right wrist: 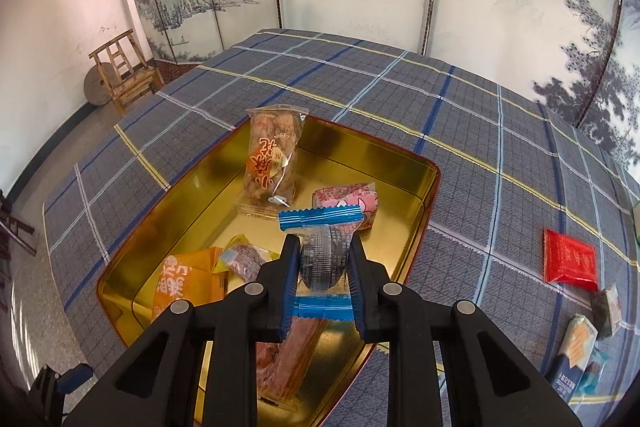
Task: Organize snacks
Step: 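Carry the blue candy into the gold tin and open the right gripper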
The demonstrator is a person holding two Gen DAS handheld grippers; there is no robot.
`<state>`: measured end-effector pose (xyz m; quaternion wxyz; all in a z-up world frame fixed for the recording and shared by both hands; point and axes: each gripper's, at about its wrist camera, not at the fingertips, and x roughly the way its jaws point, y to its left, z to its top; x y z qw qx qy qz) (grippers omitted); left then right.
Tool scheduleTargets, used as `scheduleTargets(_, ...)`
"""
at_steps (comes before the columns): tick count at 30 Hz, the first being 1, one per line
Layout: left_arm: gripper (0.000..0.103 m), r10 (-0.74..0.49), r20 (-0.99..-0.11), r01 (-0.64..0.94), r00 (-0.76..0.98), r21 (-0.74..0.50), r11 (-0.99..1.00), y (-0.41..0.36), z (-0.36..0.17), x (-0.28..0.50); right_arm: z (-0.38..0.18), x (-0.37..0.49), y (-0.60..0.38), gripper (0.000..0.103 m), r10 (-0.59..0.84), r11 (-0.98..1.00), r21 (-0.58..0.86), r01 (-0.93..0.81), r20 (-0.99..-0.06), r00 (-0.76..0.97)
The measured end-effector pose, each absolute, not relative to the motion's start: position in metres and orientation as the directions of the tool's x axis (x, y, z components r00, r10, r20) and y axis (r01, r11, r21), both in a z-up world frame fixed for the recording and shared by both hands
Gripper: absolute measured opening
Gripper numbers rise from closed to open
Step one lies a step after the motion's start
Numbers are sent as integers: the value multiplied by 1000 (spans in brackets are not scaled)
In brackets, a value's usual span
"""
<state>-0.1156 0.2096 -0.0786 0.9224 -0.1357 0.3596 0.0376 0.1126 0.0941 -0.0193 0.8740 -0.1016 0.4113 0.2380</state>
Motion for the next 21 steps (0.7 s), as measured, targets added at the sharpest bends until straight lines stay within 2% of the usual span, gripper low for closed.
scheduleTargets(21,91,-18,-695,-178,719,-210,961,207,-84,-112,-44,120,104,25,338,850,63,-522,-827,450)
